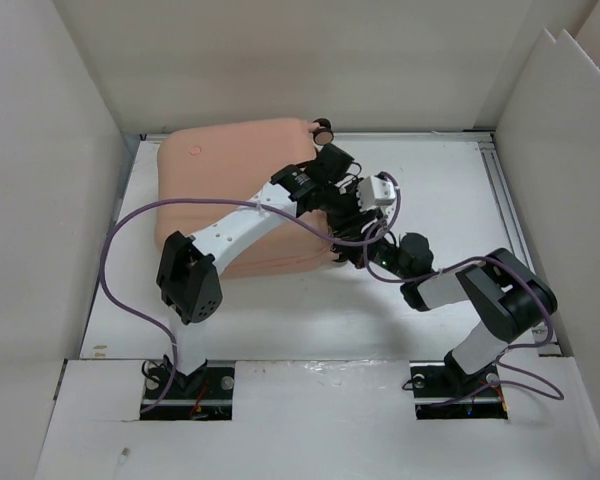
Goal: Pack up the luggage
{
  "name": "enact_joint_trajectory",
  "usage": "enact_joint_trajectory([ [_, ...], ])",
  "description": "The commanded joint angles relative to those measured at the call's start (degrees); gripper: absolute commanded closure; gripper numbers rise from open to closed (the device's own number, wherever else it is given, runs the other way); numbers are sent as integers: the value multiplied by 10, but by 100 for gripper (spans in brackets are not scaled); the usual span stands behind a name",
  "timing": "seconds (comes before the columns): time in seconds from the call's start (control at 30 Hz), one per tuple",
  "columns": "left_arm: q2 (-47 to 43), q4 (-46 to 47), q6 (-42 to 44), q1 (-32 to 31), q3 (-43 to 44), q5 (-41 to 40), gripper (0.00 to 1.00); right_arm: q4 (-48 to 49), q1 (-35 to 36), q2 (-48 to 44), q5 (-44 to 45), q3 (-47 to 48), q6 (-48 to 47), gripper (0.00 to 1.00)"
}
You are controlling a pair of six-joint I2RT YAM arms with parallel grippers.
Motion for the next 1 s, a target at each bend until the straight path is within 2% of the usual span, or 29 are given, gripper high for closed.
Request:
enact_joint_trajectory([
  [0.0,-102,-137,54,5,-14,82,100,-30,-29,4,123,9,10,100],
  [0.23,-132,-237,140,11,-44,168,100,-5,-18,16,117,25,21,100],
  [0.33,-140,-288,181,-3,-55,152,100,-18,-6,28,123,47,21,100],
  [0.5,-241,-288,233,-33,-193,102,100,-77,-1,33,166,81,15,100],
  [0.7,-330,-288,226,-77,-324,57,100,-155,-31,39,218,144,29,100],
  [0.77,-360,-288,213,-99,-348,49,100,-186,-51,44,249,156,41,100],
  [0.97,-413,-288,177,-99,-386,49,100,-198,-113,49,265,164,106,100],
])
